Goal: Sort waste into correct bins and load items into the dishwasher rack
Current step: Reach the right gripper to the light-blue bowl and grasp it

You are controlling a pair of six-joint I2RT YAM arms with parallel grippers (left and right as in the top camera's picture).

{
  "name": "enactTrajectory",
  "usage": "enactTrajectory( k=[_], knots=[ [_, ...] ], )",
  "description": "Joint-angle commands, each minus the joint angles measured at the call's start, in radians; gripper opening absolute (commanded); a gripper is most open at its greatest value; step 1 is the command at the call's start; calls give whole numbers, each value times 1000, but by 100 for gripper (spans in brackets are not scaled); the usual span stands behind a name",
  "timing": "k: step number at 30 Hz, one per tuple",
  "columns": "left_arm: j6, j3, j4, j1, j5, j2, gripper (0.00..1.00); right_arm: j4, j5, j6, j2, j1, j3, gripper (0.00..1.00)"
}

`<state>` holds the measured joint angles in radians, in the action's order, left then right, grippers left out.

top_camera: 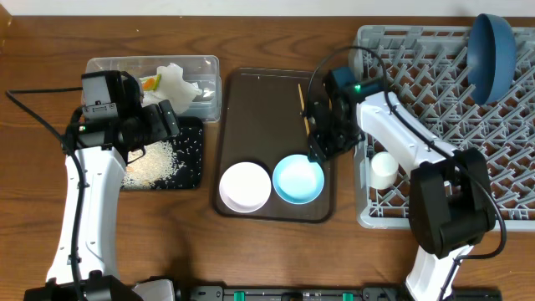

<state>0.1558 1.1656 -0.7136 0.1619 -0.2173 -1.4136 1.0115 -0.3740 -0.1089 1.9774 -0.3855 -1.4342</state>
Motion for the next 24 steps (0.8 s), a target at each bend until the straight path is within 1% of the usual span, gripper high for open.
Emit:
enactTrajectory(
  k=[1,4,8,10,14,18,22,24],
  knots=[
    [-14,5,0,3,9,-3,93,-19,-18,11,5,-39,46,30],
    [-13,5,0,3,9,-3,93,-35,-19,12,5,-42,67,24],
    [-13,5,0,3,9,-3,93,-36,-6,19,5,-41,69,6],
    [-14,5,0,3,9,-3,93,-36,10,19,5,-40,69,1],
    [-13,5,0,3,9,-3,93,-32,11,27,3,-38,57,1],
    [-14,5,0,3,9,-3,93,-29,33,42,-26,-23,7,1],
    [-13,5,0,3,9,-3,93,21,177,80,-97,9,-105,1],
    [-13,5,0,3,9,-3,93,37,281,127,-144,23,-171,1]
  ],
)
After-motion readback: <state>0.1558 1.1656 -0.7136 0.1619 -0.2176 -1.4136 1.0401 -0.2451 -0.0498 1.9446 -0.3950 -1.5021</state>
